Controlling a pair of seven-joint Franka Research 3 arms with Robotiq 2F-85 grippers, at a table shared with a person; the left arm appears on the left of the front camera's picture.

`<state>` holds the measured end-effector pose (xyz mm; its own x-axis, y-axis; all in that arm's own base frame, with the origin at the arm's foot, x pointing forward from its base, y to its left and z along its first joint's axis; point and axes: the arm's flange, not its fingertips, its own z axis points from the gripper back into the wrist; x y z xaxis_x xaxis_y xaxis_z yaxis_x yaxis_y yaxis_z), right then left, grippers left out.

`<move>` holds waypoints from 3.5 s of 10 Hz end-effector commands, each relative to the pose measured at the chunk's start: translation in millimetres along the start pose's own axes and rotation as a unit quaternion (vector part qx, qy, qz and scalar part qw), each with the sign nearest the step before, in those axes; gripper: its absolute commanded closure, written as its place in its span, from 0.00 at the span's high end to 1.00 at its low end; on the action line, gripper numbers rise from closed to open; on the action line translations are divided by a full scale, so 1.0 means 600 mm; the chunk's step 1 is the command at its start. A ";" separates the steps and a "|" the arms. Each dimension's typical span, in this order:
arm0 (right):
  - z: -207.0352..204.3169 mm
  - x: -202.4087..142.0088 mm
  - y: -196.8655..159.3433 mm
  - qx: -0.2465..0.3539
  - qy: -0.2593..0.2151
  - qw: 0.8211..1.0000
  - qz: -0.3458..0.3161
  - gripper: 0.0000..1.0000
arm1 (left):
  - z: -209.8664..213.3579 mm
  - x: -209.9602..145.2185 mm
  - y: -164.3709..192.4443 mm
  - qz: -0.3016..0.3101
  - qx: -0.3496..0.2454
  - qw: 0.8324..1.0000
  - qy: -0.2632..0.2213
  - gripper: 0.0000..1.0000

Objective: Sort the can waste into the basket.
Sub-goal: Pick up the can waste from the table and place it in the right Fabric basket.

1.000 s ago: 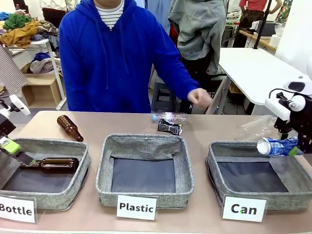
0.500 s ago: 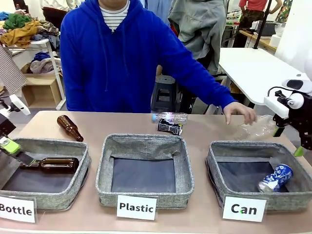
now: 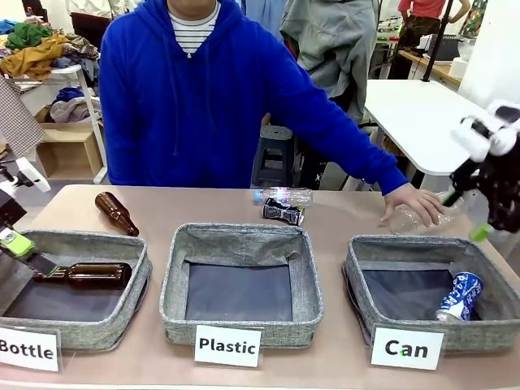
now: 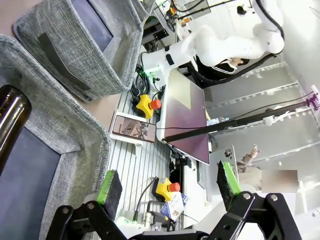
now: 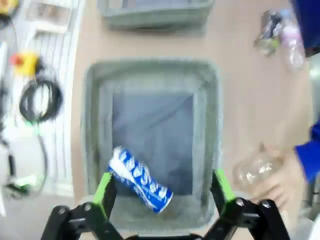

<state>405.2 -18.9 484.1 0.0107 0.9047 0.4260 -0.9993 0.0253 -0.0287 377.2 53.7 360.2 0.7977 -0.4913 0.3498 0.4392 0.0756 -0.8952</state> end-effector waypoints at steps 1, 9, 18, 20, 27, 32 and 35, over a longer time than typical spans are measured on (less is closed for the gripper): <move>0.052 -0.010 -0.016 -0.050 -0.381 0.914 -0.132 1.00 | -0.002 -0.006 -0.002 -0.010 -0.002 1.000 0.001 1.00; 0.012 -0.036 0.032 0.101 -0.256 0.915 -0.296 1.00 | -0.002 -0.006 -0.002 -0.010 -0.002 1.000 0.001 1.00; 0.017 -0.060 -0.006 0.085 -0.304 0.913 -0.260 1.00 | -0.002 -0.006 -0.002 -0.010 -0.002 1.000 0.001 1.00; 0.017 -0.060 -0.006 0.085 -0.304 0.913 -0.260 1.00 | -0.002 -0.006 -0.002 -0.010 -0.002 1.000 0.001 1.00; 0.033 0.050 -0.070 -0.011 -0.156 0.959 -0.237 1.00 | -0.002 -0.006 -0.002 -0.010 -0.002 1.000 0.001 1.00; -0.060 0.250 -0.266 -0.077 -0.005 0.960 -0.270 1.00 | -0.002 -0.006 -0.002 -0.010 -0.002 1.000 0.001 1.00; -0.164 0.330 -0.309 -0.068 0.091 0.965 -0.235 1.00 | -0.002 -0.006 -0.002 -0.010 -0.002 1.000 0.001 1.00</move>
<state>583.8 189.5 479.2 0.4685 0.8188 0.3317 -0.8684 0.4958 0.0027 377.3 53.7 359.6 0.7983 -0.4911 0.3487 0.4378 0.0754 -0.8959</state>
